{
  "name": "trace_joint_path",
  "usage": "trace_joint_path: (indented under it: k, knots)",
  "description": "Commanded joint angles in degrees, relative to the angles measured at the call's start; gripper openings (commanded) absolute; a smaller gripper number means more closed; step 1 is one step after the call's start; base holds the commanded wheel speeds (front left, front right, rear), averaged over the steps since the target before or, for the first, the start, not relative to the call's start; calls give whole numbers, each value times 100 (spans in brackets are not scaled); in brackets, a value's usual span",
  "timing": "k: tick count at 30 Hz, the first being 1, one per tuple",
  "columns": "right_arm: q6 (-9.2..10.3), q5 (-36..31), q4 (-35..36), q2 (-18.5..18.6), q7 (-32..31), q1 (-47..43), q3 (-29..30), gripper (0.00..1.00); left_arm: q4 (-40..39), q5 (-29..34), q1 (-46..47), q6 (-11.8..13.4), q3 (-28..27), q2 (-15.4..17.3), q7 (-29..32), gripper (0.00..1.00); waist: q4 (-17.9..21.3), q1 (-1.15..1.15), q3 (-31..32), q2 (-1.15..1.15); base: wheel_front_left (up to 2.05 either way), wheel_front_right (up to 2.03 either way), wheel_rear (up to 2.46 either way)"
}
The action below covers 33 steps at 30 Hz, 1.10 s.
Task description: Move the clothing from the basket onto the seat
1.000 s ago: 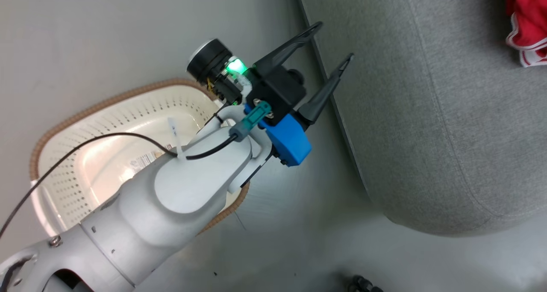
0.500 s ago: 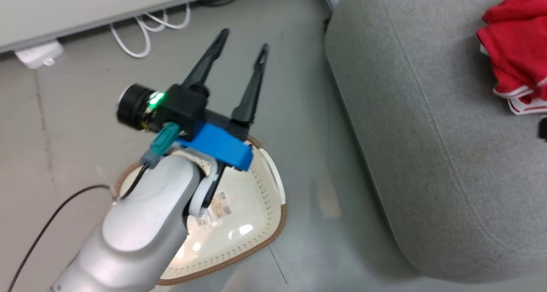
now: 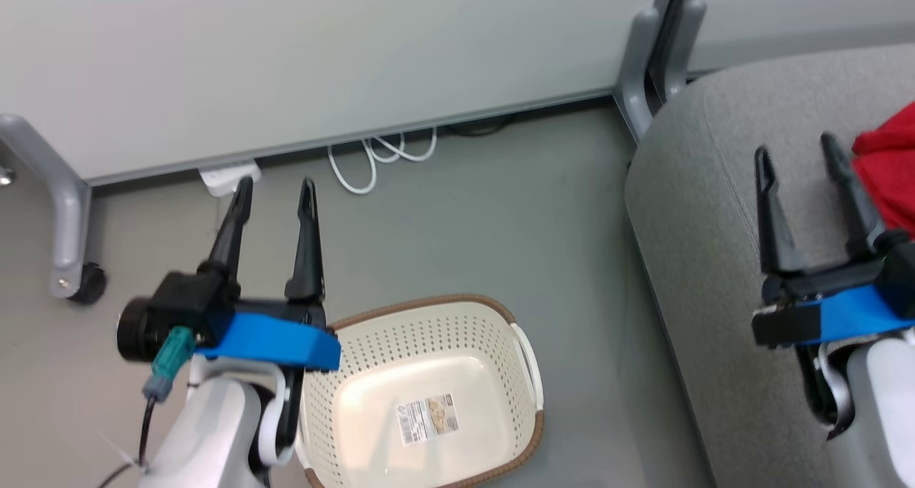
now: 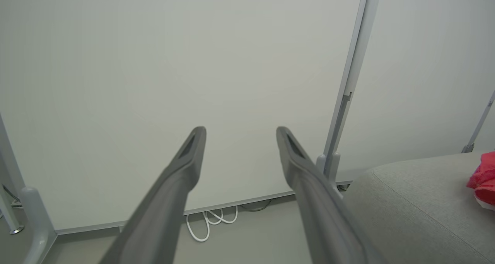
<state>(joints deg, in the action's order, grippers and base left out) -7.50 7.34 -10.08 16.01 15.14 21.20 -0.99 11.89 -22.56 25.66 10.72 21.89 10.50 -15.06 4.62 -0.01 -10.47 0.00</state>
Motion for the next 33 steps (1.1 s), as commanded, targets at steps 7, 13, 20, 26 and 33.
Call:
trace_joint_path:
  k: [7,13,20,26,33]
  knots:
    - [3,117,-200,-222,-1,-757,-141,100,-73,343,-1031,-423,-745,-333,-16,100,-361,1,665,0,0,0,0]
    - [2,119,-261,-400,-1,-1198,-81,100,-39,539,-1524,-778,-1202,-535,-16,100,-431,1,927,0,0,0,0]
    - [2,112,-277,-555,-1,-1518,-80,100,-2,727,-1828,-1024,-1485,-679,-16,100,-490,1,1069,0,0,0,0]
    - [3,144,-330,-710,-1,-1774,-31,100,64,826,-2034,-1188,-1630,-740,-16,100,-546,1,1162,0,0,0,0]
    - [2,124,-345,-816,-1,-1958,15,100,144,781,-2141,-1228,-1648,-755,-16,100,-564,1,1221,0,0,0,0]
